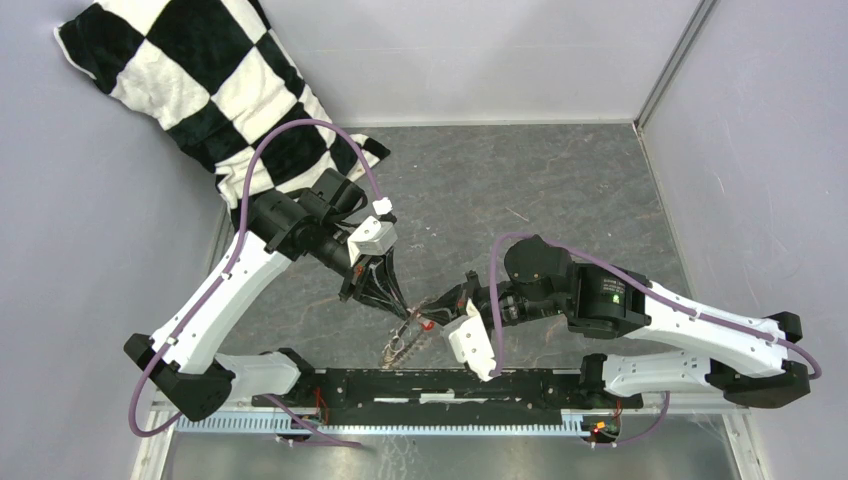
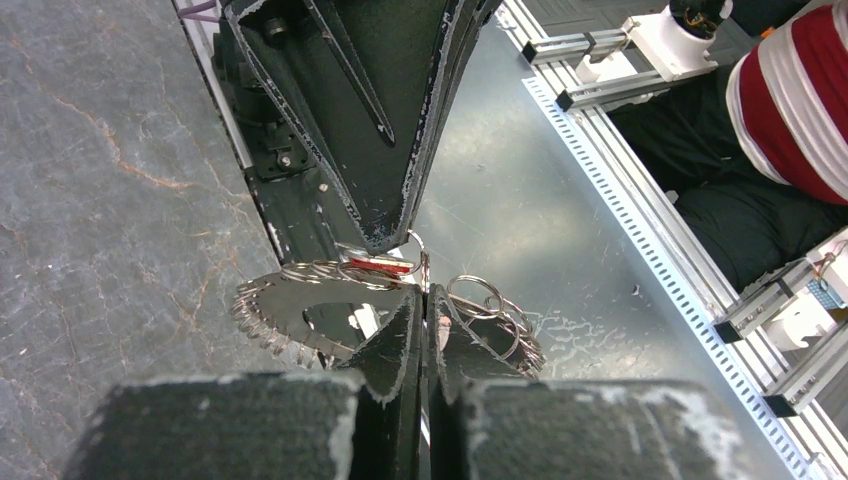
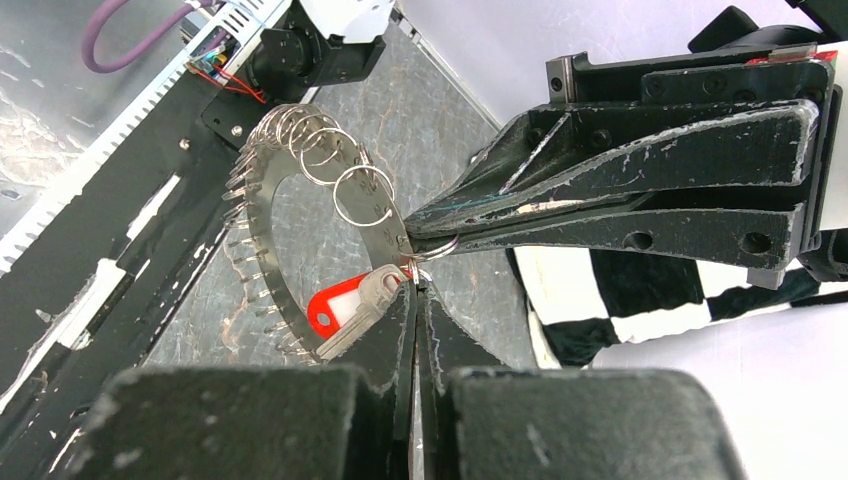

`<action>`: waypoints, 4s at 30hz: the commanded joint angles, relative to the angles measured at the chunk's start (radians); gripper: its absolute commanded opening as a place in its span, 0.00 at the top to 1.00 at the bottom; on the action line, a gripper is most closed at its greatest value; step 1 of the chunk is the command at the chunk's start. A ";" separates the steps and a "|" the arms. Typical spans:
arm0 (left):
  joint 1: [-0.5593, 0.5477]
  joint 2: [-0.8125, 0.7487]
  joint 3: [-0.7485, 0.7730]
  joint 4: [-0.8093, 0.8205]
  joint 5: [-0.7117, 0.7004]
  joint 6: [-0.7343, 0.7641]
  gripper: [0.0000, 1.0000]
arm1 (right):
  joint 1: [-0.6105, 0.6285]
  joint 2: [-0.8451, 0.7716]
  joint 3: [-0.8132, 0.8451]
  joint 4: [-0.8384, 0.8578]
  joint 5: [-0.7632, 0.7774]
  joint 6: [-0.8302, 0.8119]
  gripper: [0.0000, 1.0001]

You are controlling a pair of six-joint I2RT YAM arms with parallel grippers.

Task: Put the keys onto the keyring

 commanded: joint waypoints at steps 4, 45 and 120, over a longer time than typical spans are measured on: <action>-0.005 -0.016 0.013 0.035 0.021 -0.045 0.98 | 0.005 -0.031 -0.005 0.084 0.054 -0.001 0.99; -0.004 -0.021 -0.002 0.078 0.051 -0.104 0.98 | 0.005 -0.057 -0.021 0.066 0.059 -0.009 0.99; 0.010 0.011 -0.040 0.098 0.252 -0.189 0.98 | 0.009 -0.126 -0.096 0.150 0.082 -0.045 0.99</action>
